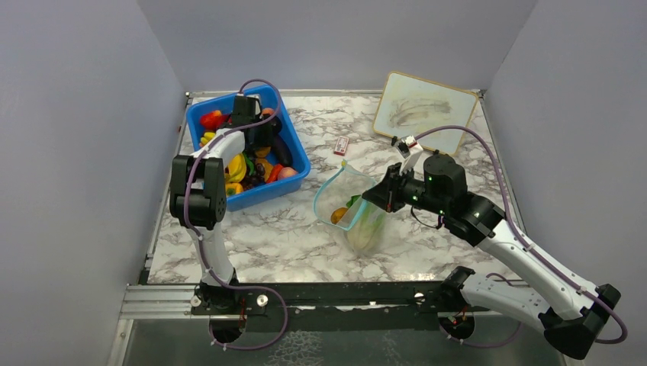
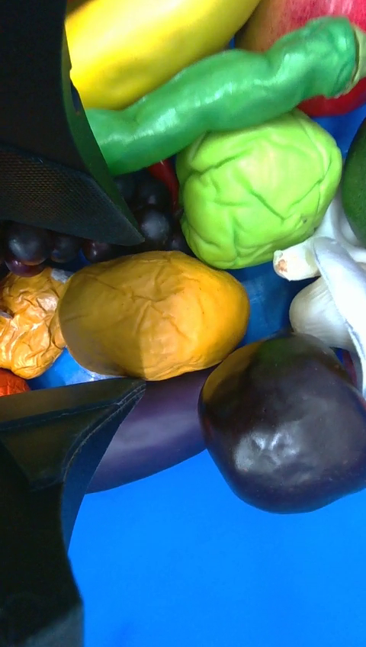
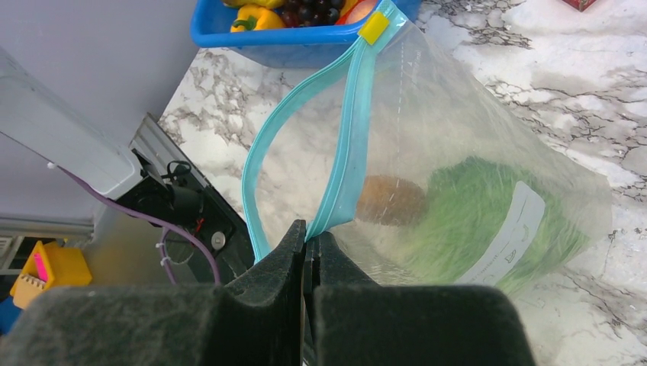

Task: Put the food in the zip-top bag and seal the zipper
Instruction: Pick up the fake vegetable from the bin.

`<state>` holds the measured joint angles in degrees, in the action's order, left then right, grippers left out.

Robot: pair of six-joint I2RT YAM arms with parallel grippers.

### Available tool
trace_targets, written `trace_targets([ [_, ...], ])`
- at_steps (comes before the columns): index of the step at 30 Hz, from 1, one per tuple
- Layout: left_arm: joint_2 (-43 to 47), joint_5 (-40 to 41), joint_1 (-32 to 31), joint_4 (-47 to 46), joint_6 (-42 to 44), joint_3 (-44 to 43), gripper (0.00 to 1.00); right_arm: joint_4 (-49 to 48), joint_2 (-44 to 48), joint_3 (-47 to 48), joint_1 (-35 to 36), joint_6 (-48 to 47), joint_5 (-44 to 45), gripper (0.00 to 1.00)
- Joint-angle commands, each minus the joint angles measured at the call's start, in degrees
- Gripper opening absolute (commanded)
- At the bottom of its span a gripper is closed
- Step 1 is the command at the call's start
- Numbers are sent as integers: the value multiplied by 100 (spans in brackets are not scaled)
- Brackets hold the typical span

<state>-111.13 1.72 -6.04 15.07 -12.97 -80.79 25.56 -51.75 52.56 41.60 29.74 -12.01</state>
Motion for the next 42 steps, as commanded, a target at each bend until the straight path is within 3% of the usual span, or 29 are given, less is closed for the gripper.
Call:
trace_targets([
  [1, -200, -213, 50, 178, -35, -246, 68, -280, 76, 110, -19, 32, -134, 1],
  [4, -327, -171, 55, 293, -67, -331, 68, -267, 101, 96, -14, 32, -115, 1],
  [10, -253, -244, 55, 279, -153, -273, 48, -285, 146, 57, -12, 32, -82, 1],
  [24, 363, -337, 48, 649, -384, -203, 46, -264, 179, 10, -12, 6, -30, 1],
  [32, 1245, -1008, 29, 686, -680, 148, 37, -121, 119, 217, -13, -337, 230, 1],
  [42, 2787, -2429, -279, 498, -845, 991, 36, 336, -161, 809, -13, -843, 544, 1],
])
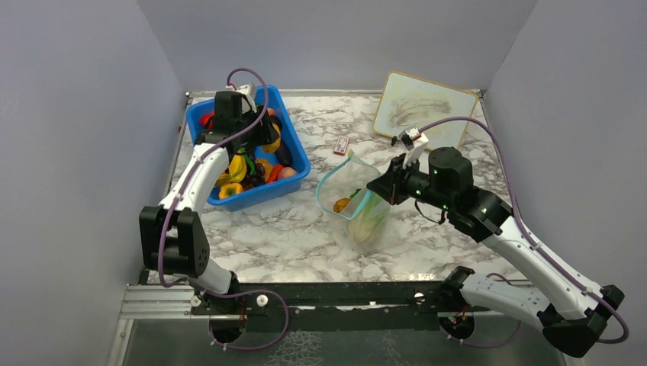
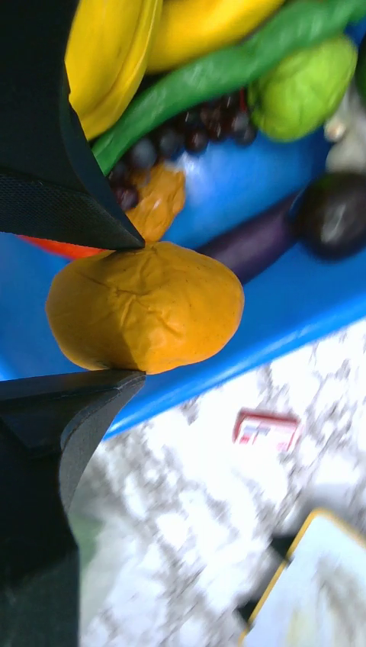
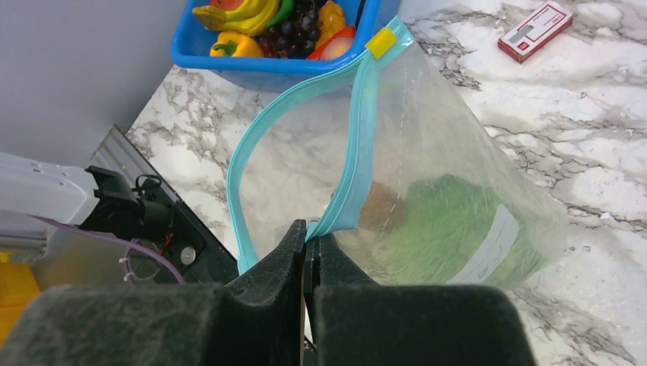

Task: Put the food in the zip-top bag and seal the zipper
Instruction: Pick up the fake vegetable from the bin, then place the fake vegetable in the zipper food storage bag.

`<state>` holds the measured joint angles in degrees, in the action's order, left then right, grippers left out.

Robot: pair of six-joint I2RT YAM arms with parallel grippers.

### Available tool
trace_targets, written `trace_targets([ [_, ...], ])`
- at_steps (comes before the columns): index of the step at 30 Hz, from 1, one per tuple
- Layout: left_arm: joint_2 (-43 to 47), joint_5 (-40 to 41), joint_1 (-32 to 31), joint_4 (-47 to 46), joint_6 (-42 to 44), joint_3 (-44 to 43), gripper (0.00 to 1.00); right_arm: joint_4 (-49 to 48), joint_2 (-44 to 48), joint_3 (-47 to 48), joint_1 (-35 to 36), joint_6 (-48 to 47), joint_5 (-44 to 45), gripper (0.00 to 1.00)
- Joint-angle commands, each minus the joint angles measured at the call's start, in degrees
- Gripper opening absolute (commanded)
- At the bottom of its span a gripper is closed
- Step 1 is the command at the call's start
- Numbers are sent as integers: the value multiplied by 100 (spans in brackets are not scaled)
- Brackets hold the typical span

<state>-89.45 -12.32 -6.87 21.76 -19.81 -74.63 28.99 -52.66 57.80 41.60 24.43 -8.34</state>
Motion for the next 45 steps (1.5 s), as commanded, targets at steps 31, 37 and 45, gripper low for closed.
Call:
trace_targets([
  [31, 2635, -2749, -1976, -1336, -1361, 2117, 39, -575, -286, -252, -12, 257, -229, 1],
  [37, 2328, -2498, -2277, -1348, -1387, 2086, 40, -583, -378, -257, -12, 247, -355, 1],
  [45, 1767, -1730, -2974, -1330, -1306, 1746, 39, -687, -400, -287, -12, 247, -455, 1],
])
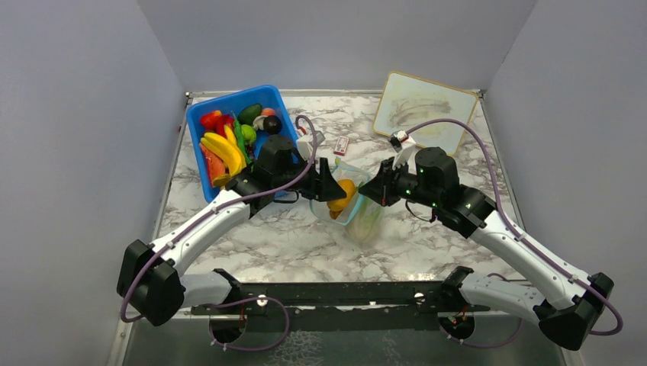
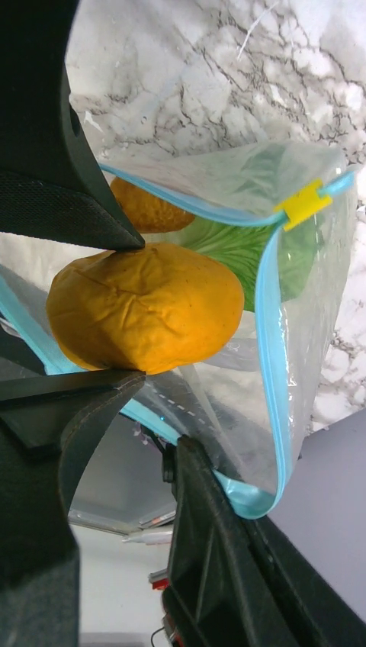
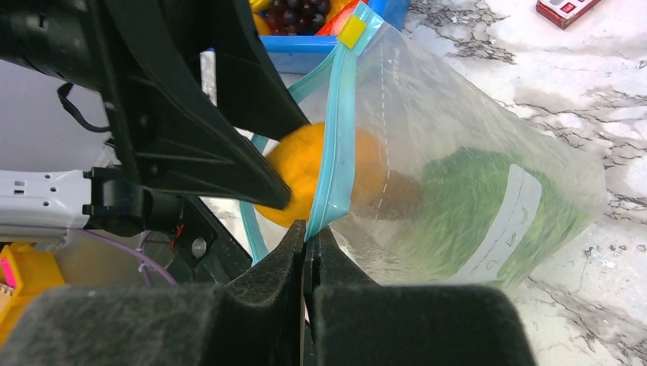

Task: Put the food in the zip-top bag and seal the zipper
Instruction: Place the fake vegetable in the zipper food storage bag.

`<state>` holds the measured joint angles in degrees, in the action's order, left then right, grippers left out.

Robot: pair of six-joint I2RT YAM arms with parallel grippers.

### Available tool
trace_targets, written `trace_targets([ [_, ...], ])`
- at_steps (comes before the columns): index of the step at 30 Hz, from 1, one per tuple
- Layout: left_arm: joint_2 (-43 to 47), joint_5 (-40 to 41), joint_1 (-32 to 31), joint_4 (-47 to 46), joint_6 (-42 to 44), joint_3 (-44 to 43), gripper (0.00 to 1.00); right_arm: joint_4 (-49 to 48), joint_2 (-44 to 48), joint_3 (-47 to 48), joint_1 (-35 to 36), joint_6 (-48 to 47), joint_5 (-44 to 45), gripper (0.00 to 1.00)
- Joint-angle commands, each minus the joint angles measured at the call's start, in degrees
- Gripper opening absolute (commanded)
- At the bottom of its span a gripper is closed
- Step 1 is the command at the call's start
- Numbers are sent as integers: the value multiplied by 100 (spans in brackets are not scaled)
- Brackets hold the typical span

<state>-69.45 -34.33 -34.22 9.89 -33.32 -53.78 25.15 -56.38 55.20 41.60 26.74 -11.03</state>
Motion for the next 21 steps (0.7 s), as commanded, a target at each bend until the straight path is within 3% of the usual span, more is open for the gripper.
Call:
trace_targets([
  [1, -314, 515, -292, -145, 55, -395, 40, -305, -27, -22, -12, 15, -198, 1],
  [21, -639, 1138, -588, 134, 467, -748, 69, -387, -30, -63, -12, -1, -205, 1],
])
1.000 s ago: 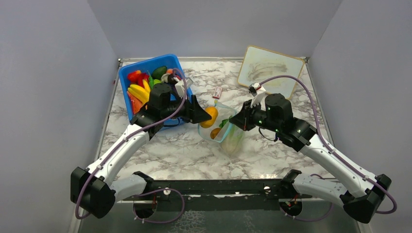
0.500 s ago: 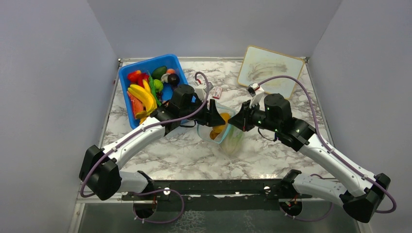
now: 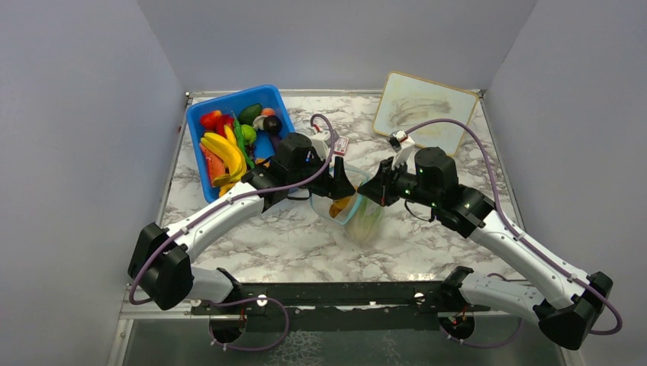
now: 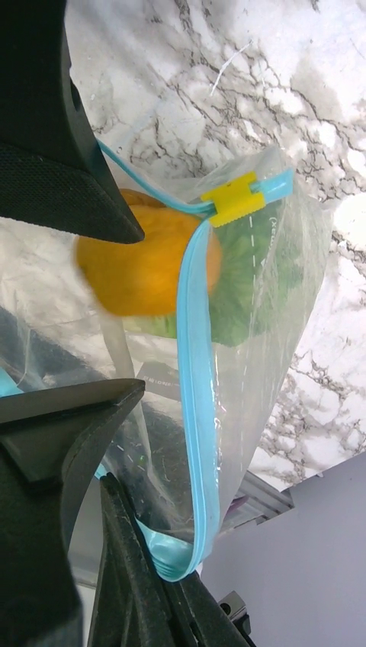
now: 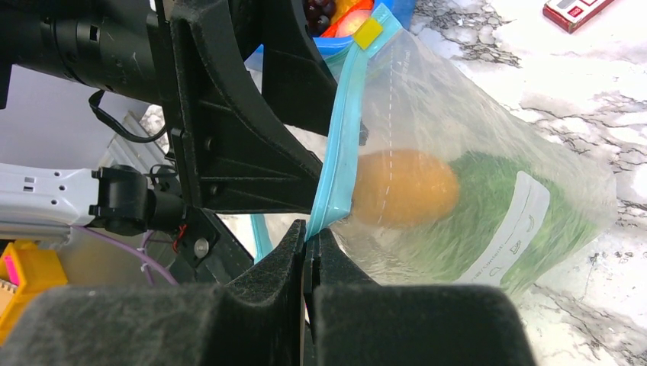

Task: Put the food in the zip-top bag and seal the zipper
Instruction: Place the fake vegetable in the zipper food storage bag.

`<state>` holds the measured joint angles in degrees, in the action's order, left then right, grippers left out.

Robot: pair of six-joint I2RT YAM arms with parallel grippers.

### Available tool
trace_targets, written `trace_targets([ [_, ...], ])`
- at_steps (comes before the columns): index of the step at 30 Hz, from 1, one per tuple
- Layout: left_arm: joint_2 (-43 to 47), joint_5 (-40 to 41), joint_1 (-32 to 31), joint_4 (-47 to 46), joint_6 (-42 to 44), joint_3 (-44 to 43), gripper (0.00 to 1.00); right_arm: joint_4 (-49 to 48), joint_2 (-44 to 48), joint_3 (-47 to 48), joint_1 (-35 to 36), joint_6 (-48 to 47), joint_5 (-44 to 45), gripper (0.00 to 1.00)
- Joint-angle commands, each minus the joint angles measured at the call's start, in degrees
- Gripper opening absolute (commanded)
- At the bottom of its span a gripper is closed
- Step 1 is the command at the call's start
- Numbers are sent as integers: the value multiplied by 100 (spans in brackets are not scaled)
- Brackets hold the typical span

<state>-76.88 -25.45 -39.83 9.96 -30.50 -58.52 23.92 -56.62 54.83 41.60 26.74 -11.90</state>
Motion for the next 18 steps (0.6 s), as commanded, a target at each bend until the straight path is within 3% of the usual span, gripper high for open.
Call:
trace_targets([
  [1, 111, 275, -25, 165, 205, -296, 70, -278, -12, -25, -16, -7, -131, 1],
  [10, 295, 625, -26, 412, 420, -530, 73, -292, -8, -25, -16, -33, -172, 1],
  [18, 674, 1495, -20, 619, 851, -702, 71, -315, 104, -149, -14, -48, -149, 1],
])
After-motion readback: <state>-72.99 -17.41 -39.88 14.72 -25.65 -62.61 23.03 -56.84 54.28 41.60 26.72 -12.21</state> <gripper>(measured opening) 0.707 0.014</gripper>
